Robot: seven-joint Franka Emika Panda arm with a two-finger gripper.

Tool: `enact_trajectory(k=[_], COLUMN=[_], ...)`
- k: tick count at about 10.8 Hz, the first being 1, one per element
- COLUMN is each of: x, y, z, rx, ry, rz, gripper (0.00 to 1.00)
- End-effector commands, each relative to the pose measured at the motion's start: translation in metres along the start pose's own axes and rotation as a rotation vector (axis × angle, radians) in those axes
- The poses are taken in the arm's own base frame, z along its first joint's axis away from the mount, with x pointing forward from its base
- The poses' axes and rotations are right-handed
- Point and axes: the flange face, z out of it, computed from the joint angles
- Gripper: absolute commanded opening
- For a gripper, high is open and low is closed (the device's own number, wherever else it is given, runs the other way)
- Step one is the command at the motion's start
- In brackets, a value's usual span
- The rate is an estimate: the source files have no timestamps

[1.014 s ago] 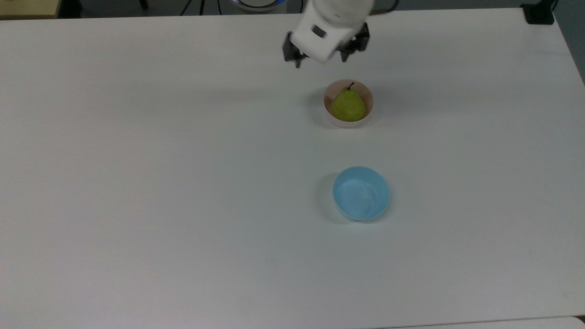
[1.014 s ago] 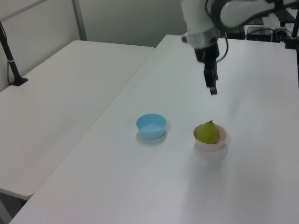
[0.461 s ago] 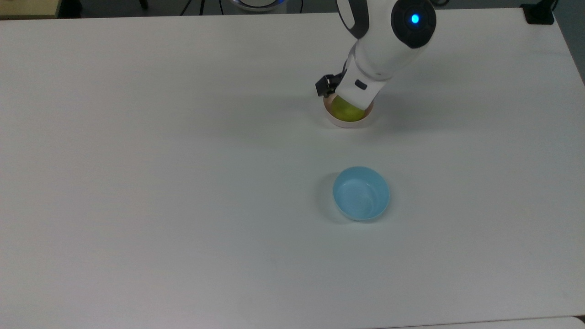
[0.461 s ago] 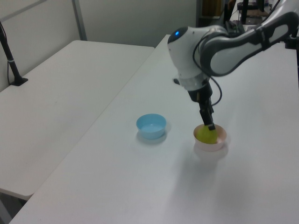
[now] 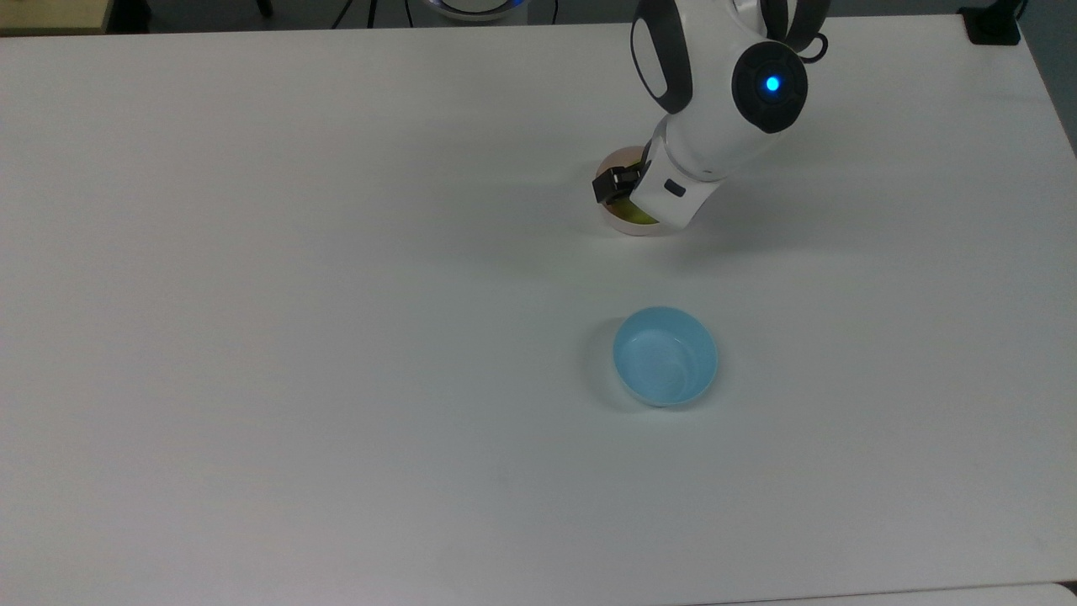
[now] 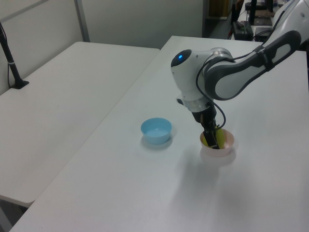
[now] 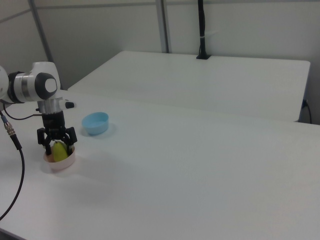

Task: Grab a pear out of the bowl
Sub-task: 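Close the gripper around the yellow-green pear, then lift the pear up out of the pink bowl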

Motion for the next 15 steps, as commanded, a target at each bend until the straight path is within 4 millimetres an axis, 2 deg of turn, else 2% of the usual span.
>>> enact_trajectory(k=[1, 2, 4, 5, 7, 8, 10, 12, 13, 15], x=[0.003, 0.003, 0.002, 0.000, -0.015, -0.027, -0.043, -0.055, -0.059, -0.058], y=[-0.009, -0.010, -0.008, -0.002, 0.009, 0.023, 0.043, 0.068, 0.091, 0.145], z=[0.010, 0.010, 0.006, -0.001, -0.038, -0.064, -0.091, -0.107, -0.114, -0.110], rx=[-0.058, -0.064, -0.065, -0.064, -0.050, -0.034, -0.015, -0.003, 0.008, 0.031], ry=[0.017, 0.018, 0.023, 0.030, 0.078, 0.095, 0.115, 0.119, 0.131, 0.130], rz=[0.015, 0.023, 0.029, 0.037, 0.052, 0.074, 0.095, 0.128, 0.163, 0.213], gripper=[0.80, 0.70, 0.31, 0.26, 0.26, 0.27, 0.28, 0.29, 0.30, 0.31])
